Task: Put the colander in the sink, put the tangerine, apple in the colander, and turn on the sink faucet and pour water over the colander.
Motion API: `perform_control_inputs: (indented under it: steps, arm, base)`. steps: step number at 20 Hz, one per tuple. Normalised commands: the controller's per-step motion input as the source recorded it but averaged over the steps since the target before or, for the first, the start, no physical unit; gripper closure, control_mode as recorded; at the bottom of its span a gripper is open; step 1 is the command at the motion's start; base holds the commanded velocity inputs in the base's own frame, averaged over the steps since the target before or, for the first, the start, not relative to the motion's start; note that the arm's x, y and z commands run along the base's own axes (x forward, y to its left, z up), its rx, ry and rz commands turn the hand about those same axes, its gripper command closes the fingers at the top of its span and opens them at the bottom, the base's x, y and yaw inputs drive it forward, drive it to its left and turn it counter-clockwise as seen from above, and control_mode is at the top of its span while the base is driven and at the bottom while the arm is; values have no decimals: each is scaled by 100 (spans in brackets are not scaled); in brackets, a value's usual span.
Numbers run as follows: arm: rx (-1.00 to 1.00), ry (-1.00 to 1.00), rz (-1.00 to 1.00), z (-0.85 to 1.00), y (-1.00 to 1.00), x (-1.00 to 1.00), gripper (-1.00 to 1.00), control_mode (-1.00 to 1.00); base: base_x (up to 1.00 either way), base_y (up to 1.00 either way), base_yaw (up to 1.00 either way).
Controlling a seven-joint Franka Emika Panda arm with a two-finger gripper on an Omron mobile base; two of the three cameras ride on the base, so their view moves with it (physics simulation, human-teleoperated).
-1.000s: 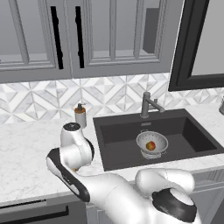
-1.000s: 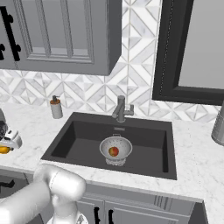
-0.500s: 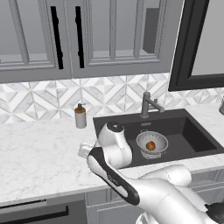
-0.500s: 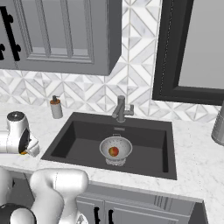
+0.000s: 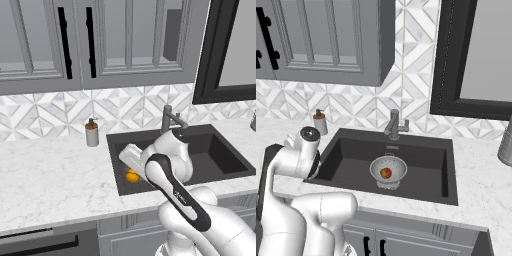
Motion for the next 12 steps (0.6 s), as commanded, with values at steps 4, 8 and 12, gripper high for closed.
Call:
perform_control_inputs:
  steps: [4, 8, 12]
  arm:
    - [3, 0, 0, 5, -100, 1, 100, -100]
    - [0, 0, 0, 0, -100, 0, 100, -100]
    - [0, 1, 0, 22, -98, 14, 100, -100]
  base:
    - [0, 0, 0]
    - [0, 0, 0]
    - [0, 0, 0]
